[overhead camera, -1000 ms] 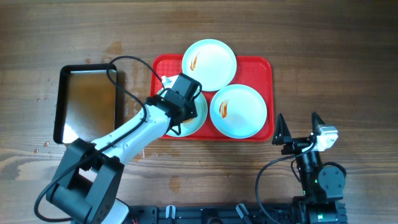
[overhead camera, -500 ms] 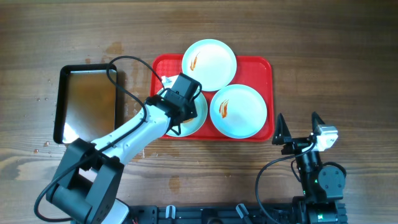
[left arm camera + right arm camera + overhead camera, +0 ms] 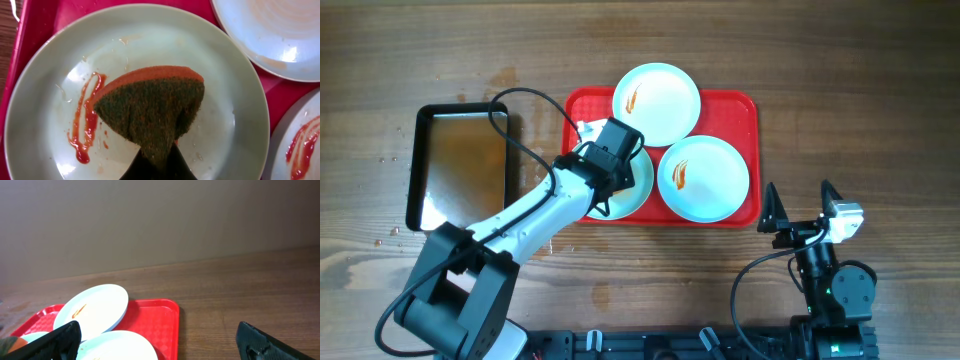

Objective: Clean dirty plates on tray and stack at the side
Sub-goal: 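Carry the sponge with the left gripper onto the lower-left plate, then move the right gripper to grip the rim of the lower-left plate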

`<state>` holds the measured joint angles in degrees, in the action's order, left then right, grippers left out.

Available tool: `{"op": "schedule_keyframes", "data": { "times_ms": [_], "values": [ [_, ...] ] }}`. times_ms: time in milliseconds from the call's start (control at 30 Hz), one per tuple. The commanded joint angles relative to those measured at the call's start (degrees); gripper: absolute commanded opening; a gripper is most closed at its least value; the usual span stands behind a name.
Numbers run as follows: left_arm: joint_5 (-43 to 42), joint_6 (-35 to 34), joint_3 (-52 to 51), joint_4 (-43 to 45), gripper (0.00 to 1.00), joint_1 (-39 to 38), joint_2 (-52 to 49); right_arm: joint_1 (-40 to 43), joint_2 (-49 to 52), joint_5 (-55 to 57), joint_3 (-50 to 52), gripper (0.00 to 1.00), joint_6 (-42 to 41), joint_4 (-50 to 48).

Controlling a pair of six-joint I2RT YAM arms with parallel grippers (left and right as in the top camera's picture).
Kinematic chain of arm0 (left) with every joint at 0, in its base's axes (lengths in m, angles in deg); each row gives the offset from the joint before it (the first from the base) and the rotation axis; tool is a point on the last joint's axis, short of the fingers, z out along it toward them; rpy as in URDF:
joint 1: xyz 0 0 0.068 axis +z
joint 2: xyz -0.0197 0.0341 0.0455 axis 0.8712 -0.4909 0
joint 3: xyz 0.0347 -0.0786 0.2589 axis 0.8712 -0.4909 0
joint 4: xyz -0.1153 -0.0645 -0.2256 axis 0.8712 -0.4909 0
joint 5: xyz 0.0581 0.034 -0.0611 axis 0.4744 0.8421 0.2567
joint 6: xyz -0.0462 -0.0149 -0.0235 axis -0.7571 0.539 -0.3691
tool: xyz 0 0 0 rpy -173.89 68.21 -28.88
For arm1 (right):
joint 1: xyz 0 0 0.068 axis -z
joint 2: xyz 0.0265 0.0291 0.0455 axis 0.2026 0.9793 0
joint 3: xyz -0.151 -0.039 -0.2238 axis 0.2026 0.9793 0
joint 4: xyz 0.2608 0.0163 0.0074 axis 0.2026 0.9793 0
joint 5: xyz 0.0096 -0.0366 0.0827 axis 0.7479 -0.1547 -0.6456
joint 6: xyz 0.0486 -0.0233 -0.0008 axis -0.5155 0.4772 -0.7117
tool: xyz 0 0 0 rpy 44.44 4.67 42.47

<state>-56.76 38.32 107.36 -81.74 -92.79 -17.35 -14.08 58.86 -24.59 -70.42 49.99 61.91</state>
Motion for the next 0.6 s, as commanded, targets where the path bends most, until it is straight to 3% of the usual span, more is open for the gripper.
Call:
{"op": "schedule_keyframes", "data": {
  "times_ms": [0,33,67,100,333,433,500,567],
  "values": [
    [1.14,-0.57,-0.33,0.13,0.04,0.09,-0.46,0.39,-0.31,0.76,0.07,1.0,0.98,-0.15],
    [1.05,-0.57,-0.33,0.11,0.07,0.09,-0.46,0.39,-0.31,0.76,0.07,1.0,0.96,-0.15],
    [1.07,-0.57,-0.33,0.11,0.2,0.09,-0.46,0.39,-0.31,0.76,0.07,1.0,0.98,-0.15],
    [1.07,-0.57,-0.33,0.15,0.44,0.09,-0.46,0.39,-0.31,0.85,0.07,1.0,1.25,-0.15],
    [1.07,-0.55,-0.31,1.95,0.47,0.2,0.04,0.39,-0.31,0.98,0.07,1.0,3.69,-0.15],
    [1.07,-0.55,-0.24,2.08,0.47,0.2,5.07,0.39,-0.31,0.92,0.07,1.0,3.82,-3.06],
    [1.11,-0.55,-0.24,2.08,0.51,0.2,9.62,0.37,-0.31,-5.95,0.07,1.0,-5.84,-10.73],
    [1.27,-0.55,-0.24,1.81,0.61,0.2,13.9,0.37,-0.31,-12.7,0.07,1.0,-18.58,-12.9]
  ]
}}
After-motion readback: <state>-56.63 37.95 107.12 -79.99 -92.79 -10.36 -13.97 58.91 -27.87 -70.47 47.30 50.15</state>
